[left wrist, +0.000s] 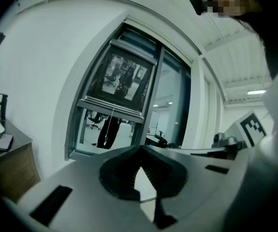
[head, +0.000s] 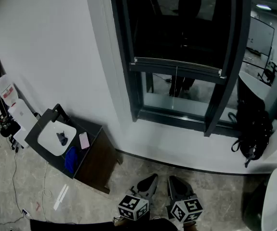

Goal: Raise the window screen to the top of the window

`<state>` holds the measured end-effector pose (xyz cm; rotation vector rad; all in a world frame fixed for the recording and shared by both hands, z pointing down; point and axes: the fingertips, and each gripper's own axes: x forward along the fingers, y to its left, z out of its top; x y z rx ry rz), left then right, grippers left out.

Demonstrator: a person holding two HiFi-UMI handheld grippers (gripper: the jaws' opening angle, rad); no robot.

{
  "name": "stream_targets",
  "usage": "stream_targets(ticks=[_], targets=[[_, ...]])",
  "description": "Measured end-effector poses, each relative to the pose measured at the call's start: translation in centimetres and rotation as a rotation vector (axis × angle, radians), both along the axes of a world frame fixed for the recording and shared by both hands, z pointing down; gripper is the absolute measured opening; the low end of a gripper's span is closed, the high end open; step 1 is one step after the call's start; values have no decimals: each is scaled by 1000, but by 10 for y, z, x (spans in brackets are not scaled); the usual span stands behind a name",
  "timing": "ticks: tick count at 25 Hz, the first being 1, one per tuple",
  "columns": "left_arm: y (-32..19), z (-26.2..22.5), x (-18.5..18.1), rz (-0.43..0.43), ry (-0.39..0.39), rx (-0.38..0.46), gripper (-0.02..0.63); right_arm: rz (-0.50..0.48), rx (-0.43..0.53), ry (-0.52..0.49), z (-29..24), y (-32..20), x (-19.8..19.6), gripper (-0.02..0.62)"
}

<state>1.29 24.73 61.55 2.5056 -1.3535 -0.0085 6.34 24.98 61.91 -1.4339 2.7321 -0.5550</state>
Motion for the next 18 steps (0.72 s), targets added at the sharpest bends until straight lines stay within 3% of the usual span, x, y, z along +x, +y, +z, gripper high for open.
stream_targets(ticks=[7,18], targets=[[-62,2,-5,42,13,-18,1,-21,-6,-20,0,-59,-12,23],[-212,-15,-33,153,-13,13,1,74,9,-55,-15,-195,-38,23]])
